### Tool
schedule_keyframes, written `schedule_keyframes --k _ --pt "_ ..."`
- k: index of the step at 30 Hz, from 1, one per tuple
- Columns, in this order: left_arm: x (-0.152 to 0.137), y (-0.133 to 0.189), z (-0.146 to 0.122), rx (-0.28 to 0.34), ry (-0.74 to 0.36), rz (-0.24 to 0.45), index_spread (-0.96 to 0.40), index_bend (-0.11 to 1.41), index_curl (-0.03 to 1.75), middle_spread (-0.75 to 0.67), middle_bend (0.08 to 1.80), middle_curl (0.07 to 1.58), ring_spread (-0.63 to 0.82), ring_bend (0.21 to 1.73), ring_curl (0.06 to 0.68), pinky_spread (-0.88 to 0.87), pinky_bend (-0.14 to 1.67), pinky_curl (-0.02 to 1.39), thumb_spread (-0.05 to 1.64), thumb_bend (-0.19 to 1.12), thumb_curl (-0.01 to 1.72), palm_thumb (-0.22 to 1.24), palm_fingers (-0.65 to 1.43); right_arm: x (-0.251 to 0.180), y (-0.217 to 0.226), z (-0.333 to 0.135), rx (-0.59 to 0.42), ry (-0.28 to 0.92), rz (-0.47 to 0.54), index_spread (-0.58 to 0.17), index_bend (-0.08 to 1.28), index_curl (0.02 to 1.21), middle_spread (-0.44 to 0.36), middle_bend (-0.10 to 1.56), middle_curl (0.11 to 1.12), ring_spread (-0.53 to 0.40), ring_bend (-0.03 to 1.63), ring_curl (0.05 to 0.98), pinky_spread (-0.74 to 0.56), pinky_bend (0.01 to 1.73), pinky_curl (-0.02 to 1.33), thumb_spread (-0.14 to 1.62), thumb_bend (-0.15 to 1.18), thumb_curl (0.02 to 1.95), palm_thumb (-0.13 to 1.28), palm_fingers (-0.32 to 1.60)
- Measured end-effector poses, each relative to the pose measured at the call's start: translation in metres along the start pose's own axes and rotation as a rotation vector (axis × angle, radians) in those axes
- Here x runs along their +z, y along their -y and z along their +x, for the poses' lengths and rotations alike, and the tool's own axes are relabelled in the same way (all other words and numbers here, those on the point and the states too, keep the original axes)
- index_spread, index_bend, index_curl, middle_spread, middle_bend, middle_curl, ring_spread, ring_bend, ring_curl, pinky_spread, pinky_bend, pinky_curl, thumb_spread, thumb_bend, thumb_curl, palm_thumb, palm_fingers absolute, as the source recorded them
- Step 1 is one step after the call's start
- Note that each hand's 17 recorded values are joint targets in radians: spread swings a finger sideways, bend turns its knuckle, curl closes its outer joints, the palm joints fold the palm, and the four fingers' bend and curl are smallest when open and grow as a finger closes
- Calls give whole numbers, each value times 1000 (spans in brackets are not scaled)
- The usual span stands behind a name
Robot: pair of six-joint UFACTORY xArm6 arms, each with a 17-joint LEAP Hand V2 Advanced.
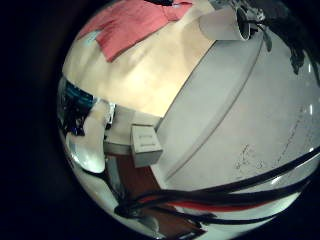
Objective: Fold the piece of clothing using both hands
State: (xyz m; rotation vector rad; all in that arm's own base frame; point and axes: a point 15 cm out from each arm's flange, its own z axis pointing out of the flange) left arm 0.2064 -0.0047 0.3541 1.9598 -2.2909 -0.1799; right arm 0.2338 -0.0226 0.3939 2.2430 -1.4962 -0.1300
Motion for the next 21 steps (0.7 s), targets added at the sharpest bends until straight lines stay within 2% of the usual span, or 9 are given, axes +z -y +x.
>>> schedule_keyframes --k 12,16,21 --pt "7 -2 -1 -22 -20 -4 26 167 317 167 196 331 374 499 209 292 372 305 1036 -24 313 443 143 -1 -2 0 -12 3 6 -352 162 273 47 188 313 194 374 249 351 395 320 1087 -22 287 549 89" --pt "22 0 3 -5 -15 -13 20 170 320 124 191 332 360 503 210 282 368 303 1043 -21 314 451 159 2 -3 -2 -13 9 6 -352 163 274 48 188 312 193 369 248 347 397 320 1092 -24 284 542 87" --pt "62 18 6 27 9 7 1 174 326 55 188 334 314 503 208 242 368 302 1052 -20 316 475 189 23 -1 -7 -25 21 -35 -352 162 275 54 189 312 192 365 247 344 398 318 1096 -21 283 541 88"
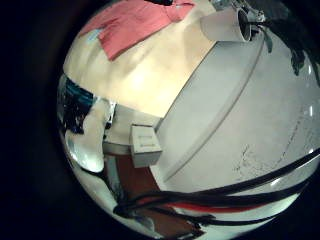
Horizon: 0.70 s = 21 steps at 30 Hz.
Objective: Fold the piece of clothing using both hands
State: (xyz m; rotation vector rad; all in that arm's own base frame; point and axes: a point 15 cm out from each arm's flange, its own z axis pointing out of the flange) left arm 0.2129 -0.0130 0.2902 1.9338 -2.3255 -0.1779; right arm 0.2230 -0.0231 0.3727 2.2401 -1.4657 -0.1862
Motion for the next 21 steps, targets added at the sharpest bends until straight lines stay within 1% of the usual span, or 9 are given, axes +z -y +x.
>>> schedule_keyframes --k 4,6,8,10,12,14,15,17,21 --pt "32 25 8 55 24 56 -1 171 328 39 188 334 294 503 208 218 378 304 1052 -22 318 482 198 18 0 -4 -3 10 -45 -346 167 278 66 187 310 198 349 244 344 401 318 1105 -20 283 547 80" --pt "41 43 13 77 32 102 -1 167 328 35 187 334 288 510 209 206 379 303 1053 -22 318 483 199 21 0 -5 -3 11 -54 -342 166 280 74 188 309 202 342 242 344 403 317 1107 -20 283 548 80" --pt "51 58 19 107 39 123 -1 166 327 33 184 333 284 513 208 202 385 304 1050 -24 318 482 197 22 0 -5 -3 12 -56 -341 166 281 80 186 307 204 338 242 346 404 316 1107 -21 283 548 78" --pt "65 67 25 135 48 98 6 157 322 39 184 331 280 525 212 199 392 307 1048 -26 315 473 174 23 -1 -5 3 15 -57 -340 167 283 88 186 306 206 335 242 348 405 316 1108 -21 283 548 76" --pt "79 74 26 158 63 47 20 156 320 60 183 331 290 526 213 222 388 307 1040 -32 311 456 136 24 1 -3 10 23 -49 -340 167 284 92 186 305 207 333 242 349 404 316 1114 -18 284 553 77" --pt "92 78 25 176 79 -9 28 161 319 75 179 326 301 534 215 191 389 309 1029 -36 305 427 119 27 2 -4 11 29 -54 -339 168 286 97 185 304 208 328 241 350 406 316 1116 -19 285 554 74" --pt "97 80 23 182 87 -26 34 166 320 83 191 329 312 539 215 229 362 303 1023 -38 302 410 103 28 2 -4 11 30 -58 -339 168 286 98 186 303 208 325 241 350 407 316 1117 -20 285 554 74" --pt "103 83 23 191 97 -31 40 167 320 89 187 327 337 531 212 288 362 303 1016 -34 299 394 89 36 0 -4 14 38 -79 -339 169 288 105 188 303 208 313 240 351 409 316 1119 -19 284 557 72" --pt "116 89 21 197 103 -11 45 166 319 97 185 324 364 528 208 318 369 305 1001 -31 296 366 85 42 -1 -3 23 47 -95 -333 169 290 109 184 300 208 307 240 351 411 316 1121 -20 283 558 70"
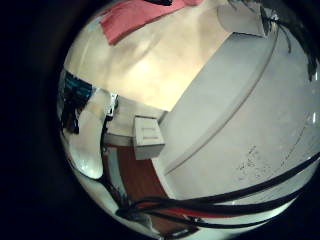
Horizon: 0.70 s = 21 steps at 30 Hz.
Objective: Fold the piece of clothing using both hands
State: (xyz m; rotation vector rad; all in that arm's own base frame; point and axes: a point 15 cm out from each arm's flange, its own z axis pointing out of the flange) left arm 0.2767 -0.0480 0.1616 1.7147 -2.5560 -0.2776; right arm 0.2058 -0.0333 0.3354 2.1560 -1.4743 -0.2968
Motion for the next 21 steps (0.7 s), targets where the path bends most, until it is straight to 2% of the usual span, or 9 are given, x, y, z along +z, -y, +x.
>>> schedule_keyframes --k 5,8,10,11,12,13,15,18,21 --pt "18 6 -1 16 16 -17 39 155 313 90 189 321 332 548 213 249 386 313 974 -26 302 368 109 1 7 2 -1 -1 3 -329 172 295 119 184 296 209 295 241 351 414 316 1123 -19 282 560 68" --pt "24 9 -4 5 26 -43 34 154 307 65 226 331 293 546 209 202 386 310 970 -22 305 380 160 1 11 2 -4 -1 -2 -328 172 297 122 185 295 215 286 240 351 415 316 1122 -18 285 568 67" --pt "27 10 -5 -9 39 -56 5 142 294 -10 289 344 189 552 202 69 461 319 962 -17 312 411 327 2 12 2 -5 0 -7 -328 171 298 124 185 294 217 282 240 351 414 316 1122 -19 286 570 69" --pt "27 11 -5 -12 49 -59 -36 157 295 -83 356 363 99 565 200 -48 530 332 960 -16 317 434 498 3 13 2 -5 0 -8 -328 170 298 124 185 293 218 281 241 351 414 316 1122 -20 286 570 69" --pt "27 12 -6 -12 60 -61 -45 153 292 -97 360 361 80 563 195 -73 538 330 959 -15 319 442 503 3 13 2 -6 1 -10 -328 170 298 125 185 293 219 281 241 351 414 315 1122 -20 287 570 69" --pt "26 13 -10 -16 73 -63 -107 169 295 -179 450 391 -25 587 200 -201 623 351 978 25 331 521 726 3 14 3 -8 0 -8 -328 169 298 125 183 293 215 284 243 348 413 315 1122 -20 287 570 71" --pt "25 13 -12 -20 84 -70 -221 190 305 -324 537 413 -222 611 198 -410 718 363 1041 133 383 747 951 3 18 3 -9 -4 8 -328 166 297 125 186 293 210 288 244 347 410 314 1122 -20 287 570 75" --pt "23 14 -12 -26 80 -69 -326 235 337 -427 612 457 -365 607 214 -557 781 392 1071 192 443 872 1081 -2 31 7 -15 -20 68 -323 153 289 110 192 296 199 305 249 330 415 312 1119 -20 287 573 100" --pt "21 13 -15 -36 76 -69 -442 362 402 -504 724 510 -500 632 241 -668 825 414 1088 202 504 906 1211 1 46 10 -18 -29 112 -319 157 283 95 200 304 177 323 256 302 405 310 1105 -24 287 567 119"
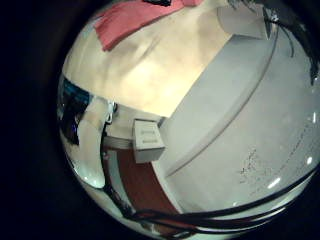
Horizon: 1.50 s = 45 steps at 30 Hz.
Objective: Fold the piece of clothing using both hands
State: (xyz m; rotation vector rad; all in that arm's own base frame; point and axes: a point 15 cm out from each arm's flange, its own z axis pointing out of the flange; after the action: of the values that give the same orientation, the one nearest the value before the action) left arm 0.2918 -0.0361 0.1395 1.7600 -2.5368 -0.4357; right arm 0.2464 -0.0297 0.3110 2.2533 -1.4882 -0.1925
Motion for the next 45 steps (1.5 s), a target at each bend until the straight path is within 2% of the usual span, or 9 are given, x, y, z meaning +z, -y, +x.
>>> schedule_keyframes --k 6,15,23,30,33,37,40,41,45 --pt "-5 -9 -7 -4 -6 -39 -528 510 489 -520 835 553 -578 735 298 -734 870 431 1086 158 581 833 1267 48 20 -7 -19 18 1 -295 150 272 44 230 323 96 390 271 224 364 299 1042 -31 290 536 194" --pt "-30 -26 -6 10 -40 -119 -559 610 575 -487 943 590 -585 841 367 -749 931 458 1115 166 703 806 1222 79 57 -6 -27 11 54 -286 154 270 -11 261 343 -12 451 283 142 325 288 993 -21 305 551 250" --pt "-42 -27 -7 5 -52 -115 -565 631 625 -469 989 596 -580 870 396 -748 959 473 1151 183 833 783 1183 123 98 -23 -90 -7 102 -305 166 277 -63 263 353 -52 458 276 126 307 284 925 -19 341 671 264" --pt "-43 -26 -7 5 -52 -121 -568 627 650 -462 1003 591 -578 875 406 -745 967 477 1166 191 926 761 1174 147 116 -42 -119 -12 68 -332 182 291 -114 270 357 -123 469 267 77 285 273 890 -25 353 712 348" --pt "-44 -28 -7 5 -52 -131 -570 625 661 -460 1010 589 -577 873 410 -747 964 476 1171 194 967 751 1169 144 132 -45 -119 -31 114 -359 191 303 -149 306 368 -196 511 267 -19 284 261 880 -24 360 737 509" --pt "-47 -29 -11 11 -51 -134 -573 618 674 -457 1016 584 -576 871 415 -749 965 475 1177 202 1031 740 1167 142 134 -46 -114 -38 125 -438 225 333 -251 450 427 -382 680 309 -401 473 277 860 -26 368 768 1123" --pt "-49 -31 -12 14 -53 -140 -574 615 681 -456 1019 582 -577 866 415 -749 966 475 1178 204 1062 734 1166 139 134 -46 -107 -39 132 -458 333 402 -289 558 481 -400 765 367 -533 584 325 855 -26 369 777 1376" --pt "-50 -32 -13 18 -54 -144 -575 615 683 -456 1020 582 -577 866 416 -750 963 475 1179 205 1074 731 1164 137 134 -45 -105 -41 138 -460 372 424 -299 605 501 -402 786 383 -569 633 343 858 -25 369 782 1385" --pt "-55 -38 -17 33 -61 -165 -577 610 692 -455 1023 578 -578 864 417 -752 961 476 1184 209 1120 718 1164 127 133 -43 -99 -46 170 -415 635 547 -252 835 591 -342 929 454 -547 805 428 901 14 395 868 1529"
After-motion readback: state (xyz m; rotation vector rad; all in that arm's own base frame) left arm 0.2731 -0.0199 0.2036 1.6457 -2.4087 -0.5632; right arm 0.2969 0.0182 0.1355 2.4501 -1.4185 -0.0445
